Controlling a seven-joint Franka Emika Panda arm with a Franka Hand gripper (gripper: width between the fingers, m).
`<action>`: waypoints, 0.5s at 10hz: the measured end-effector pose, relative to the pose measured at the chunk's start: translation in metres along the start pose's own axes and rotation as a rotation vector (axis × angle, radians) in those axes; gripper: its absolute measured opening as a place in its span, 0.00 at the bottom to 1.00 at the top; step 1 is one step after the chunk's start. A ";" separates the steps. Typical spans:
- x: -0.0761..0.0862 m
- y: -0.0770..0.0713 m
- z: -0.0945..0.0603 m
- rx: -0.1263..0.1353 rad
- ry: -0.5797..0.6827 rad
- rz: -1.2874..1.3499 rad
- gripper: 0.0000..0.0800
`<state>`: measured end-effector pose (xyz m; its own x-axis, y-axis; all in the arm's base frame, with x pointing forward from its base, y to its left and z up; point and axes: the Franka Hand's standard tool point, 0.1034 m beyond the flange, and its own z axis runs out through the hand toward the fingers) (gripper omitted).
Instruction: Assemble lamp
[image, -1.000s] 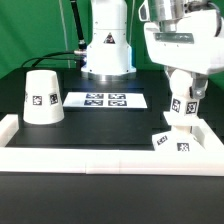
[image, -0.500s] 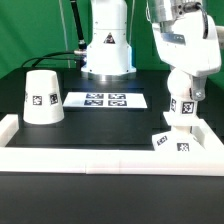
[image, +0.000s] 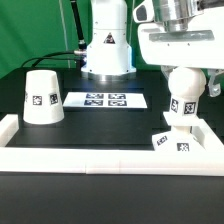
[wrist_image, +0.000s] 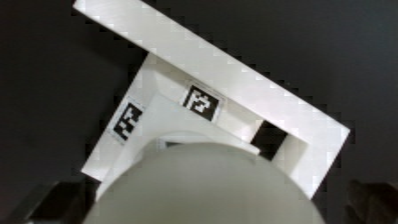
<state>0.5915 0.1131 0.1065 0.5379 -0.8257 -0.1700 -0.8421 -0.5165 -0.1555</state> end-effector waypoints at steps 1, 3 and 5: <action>0.000 0.000 0.000 0.000 0.000 -0.091 0.87; 0.000 0.000 0.000 -0.001 0.001 -0.208 0.87; 0.000 0.002 0.001 -0.057 0.039 -0.495 0.87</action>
Offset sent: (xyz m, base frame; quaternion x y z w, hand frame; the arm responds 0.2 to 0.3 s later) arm -0.0086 -0.0131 -0.0068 -0.1131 0.0772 -0.3835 0.9133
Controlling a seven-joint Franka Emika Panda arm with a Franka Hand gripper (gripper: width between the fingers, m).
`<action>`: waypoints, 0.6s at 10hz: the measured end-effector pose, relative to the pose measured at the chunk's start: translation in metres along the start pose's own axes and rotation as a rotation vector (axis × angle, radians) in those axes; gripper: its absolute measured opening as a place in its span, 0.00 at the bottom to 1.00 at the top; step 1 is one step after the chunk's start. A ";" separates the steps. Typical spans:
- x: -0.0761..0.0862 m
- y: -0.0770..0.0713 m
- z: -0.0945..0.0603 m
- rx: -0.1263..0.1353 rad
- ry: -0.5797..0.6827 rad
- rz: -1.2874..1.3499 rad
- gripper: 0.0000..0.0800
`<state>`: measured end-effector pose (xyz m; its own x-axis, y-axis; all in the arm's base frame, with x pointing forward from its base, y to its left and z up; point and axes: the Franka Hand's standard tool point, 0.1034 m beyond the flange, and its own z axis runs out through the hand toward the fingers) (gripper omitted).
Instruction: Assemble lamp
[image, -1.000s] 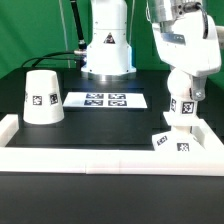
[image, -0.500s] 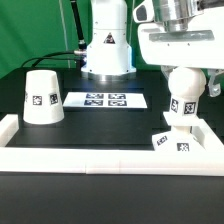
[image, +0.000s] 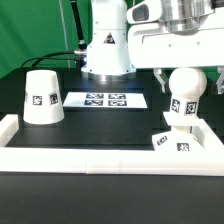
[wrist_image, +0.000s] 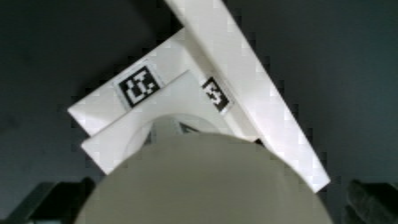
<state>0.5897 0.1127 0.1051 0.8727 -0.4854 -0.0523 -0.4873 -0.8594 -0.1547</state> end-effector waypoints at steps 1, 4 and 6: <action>0.001 0.001 0.000 -0.009 0.005 -0.109 0.87; 0.003 0.003 -0.002 -0.020 0.010 -0.417 0.87; 0.004 0.003 -0.002 -0.029 0.014 -0.597 0.87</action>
Offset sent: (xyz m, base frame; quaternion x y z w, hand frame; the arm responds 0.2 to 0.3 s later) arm -0.0016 -0.0058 0.0009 -0.0048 0.0088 -0.2586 0.9659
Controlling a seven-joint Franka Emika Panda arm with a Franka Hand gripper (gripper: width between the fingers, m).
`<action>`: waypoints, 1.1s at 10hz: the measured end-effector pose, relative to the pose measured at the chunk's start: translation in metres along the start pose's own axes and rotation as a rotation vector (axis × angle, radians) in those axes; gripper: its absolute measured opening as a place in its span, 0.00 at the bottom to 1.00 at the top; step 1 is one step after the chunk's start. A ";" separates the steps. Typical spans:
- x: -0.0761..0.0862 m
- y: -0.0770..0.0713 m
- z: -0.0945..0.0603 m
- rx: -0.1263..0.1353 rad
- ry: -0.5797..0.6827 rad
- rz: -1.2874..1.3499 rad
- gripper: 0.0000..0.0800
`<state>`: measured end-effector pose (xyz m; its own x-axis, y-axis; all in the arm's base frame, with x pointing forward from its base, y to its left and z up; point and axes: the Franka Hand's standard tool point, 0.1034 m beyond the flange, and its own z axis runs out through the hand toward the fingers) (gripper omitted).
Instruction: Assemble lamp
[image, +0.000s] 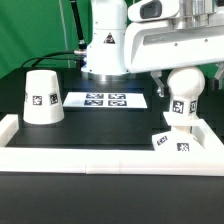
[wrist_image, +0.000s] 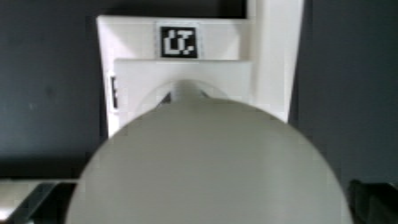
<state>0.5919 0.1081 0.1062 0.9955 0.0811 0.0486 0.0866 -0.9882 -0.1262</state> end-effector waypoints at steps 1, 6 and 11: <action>0.000 0.000 0.000 -0.011 -0.001 -0.074 0.87; 0.000 0.003 -0.001 -0.019 -0.011 -0.384 0.87; 0.003 0.004 -0.004 -0.017 -0.013 -0.417 0.72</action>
Offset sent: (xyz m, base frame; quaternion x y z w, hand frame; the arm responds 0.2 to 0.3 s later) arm -0.0096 -0.0006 0.0013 -0.0087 0.0030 -0.2039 0.9789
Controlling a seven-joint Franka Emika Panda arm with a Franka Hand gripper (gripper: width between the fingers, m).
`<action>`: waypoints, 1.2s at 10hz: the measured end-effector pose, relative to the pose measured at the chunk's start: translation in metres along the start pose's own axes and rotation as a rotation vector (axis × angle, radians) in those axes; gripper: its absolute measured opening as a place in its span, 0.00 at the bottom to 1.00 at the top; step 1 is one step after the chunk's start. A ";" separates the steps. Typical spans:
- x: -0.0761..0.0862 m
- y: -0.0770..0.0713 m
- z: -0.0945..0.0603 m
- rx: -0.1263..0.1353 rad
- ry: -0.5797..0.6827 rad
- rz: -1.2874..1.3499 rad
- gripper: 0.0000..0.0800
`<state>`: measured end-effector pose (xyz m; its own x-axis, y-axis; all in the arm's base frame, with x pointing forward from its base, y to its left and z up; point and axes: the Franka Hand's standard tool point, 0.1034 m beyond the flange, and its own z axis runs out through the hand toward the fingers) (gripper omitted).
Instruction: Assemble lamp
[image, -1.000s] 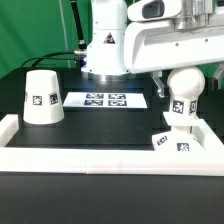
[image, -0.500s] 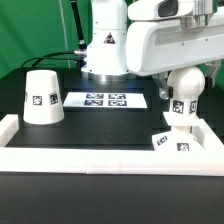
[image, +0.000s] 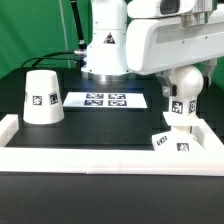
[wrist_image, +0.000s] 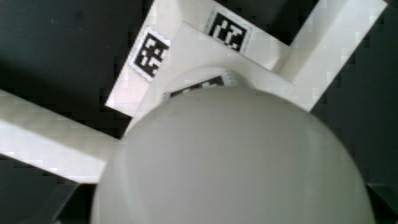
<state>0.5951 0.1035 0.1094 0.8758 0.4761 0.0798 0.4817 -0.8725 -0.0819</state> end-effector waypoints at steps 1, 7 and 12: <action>0.000 0.000 0.000 0.000 0.000 0.004 0.72; -0.002 0.005 0.000 0.002 0.015 0.592 0.72; -0.003 0.007 0.000 0.005 0.011 0.923 0.72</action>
Offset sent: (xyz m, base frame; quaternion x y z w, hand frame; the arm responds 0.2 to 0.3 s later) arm 0.0034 -0.0033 -0.0053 0.0278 -0.0321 0.2176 0.9751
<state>0.5963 0.0961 0.1090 0.9122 -0.4096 -0.0099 -0.4077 -0.9050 -0.1216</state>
